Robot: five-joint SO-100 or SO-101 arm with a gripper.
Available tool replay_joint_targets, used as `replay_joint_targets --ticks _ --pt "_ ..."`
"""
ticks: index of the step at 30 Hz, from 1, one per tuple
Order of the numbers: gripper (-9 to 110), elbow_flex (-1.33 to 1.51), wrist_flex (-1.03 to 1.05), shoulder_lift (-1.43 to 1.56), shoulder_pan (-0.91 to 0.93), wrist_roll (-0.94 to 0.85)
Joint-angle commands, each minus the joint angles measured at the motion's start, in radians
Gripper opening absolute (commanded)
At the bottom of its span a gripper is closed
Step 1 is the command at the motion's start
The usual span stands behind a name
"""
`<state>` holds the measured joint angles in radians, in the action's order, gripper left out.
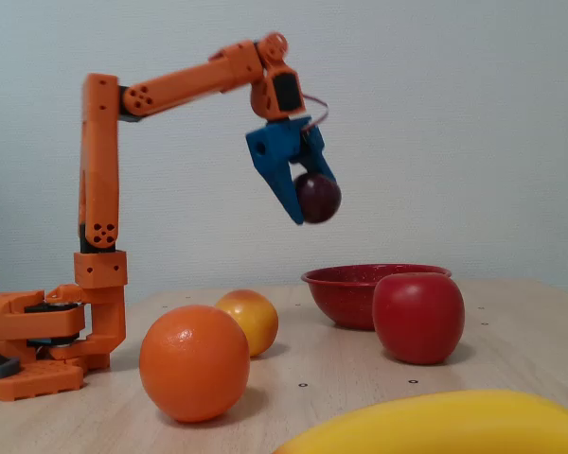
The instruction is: Put plum in the red bowl.
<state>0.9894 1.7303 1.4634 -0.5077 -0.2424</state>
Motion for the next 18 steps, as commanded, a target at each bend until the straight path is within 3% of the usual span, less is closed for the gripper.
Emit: replay_joint_targets --ticks 1,18 --pt "0 -0.153 -0.021 -0.011 -0.044 0.023" --pt "0 -0.575 -0.104 -0.517 -0.083 -0.054"
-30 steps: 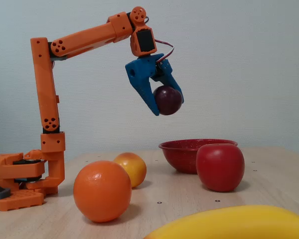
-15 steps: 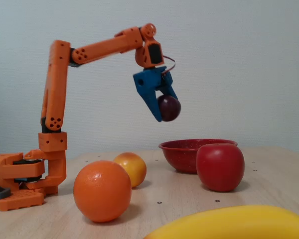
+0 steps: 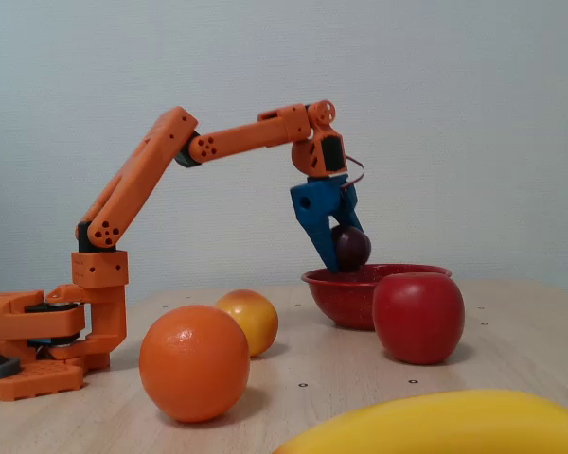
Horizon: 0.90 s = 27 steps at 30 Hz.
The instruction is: Put plum in the red bowl.
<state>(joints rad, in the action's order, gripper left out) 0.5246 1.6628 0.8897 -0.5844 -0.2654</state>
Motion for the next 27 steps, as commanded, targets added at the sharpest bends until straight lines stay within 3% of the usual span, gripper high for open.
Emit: replay_joint_targets --ticks 1,27 --pt "0 -0.115 -0.049 0.046 -0.003 -0.031" --pt "0 -0.146 -0.250 -0.132 0.029 -0.153"
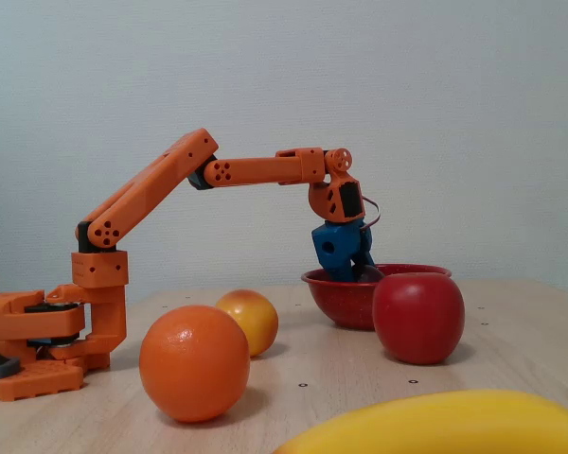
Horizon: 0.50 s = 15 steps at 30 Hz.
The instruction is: Put plum in the red bowl.
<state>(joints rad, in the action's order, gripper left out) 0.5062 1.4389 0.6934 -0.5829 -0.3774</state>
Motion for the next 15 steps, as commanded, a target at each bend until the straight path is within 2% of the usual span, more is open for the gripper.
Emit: replay_joint_targets --ticks 1,6,9,15 --pt "0 -0.126 -0.023 0.063 0.028 -0.063" --pt "37 -0.126 0.037 0.061 0.035 -0.129" --pt "42 -0.127 0.043 0.063 0.043 -0.141" --pt "42 -0.135 0.038 0.086 0.054 -0.143"
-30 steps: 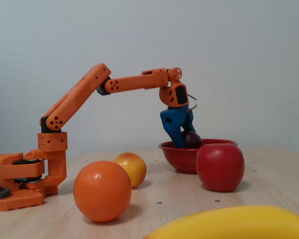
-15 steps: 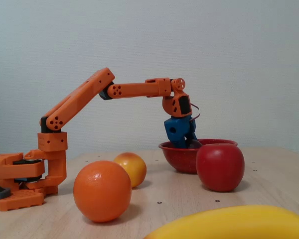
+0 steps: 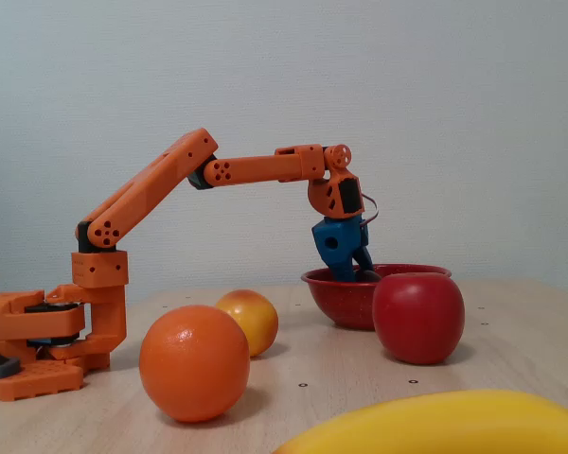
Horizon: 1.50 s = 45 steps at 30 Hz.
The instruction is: Put plum in the red bowl.
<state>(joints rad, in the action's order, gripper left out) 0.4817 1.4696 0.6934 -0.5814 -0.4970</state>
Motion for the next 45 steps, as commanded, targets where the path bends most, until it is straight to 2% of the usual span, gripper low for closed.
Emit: replay_joint_targets --ticks 1,25,45 --pt "41 -0.110 0.005 0.092 0.054 -0.023" --pt "35 -0.103 0.101 0.350 0.109 -0.048" --pt "35 0.518 -0.003 0.885 0.144 0.006"
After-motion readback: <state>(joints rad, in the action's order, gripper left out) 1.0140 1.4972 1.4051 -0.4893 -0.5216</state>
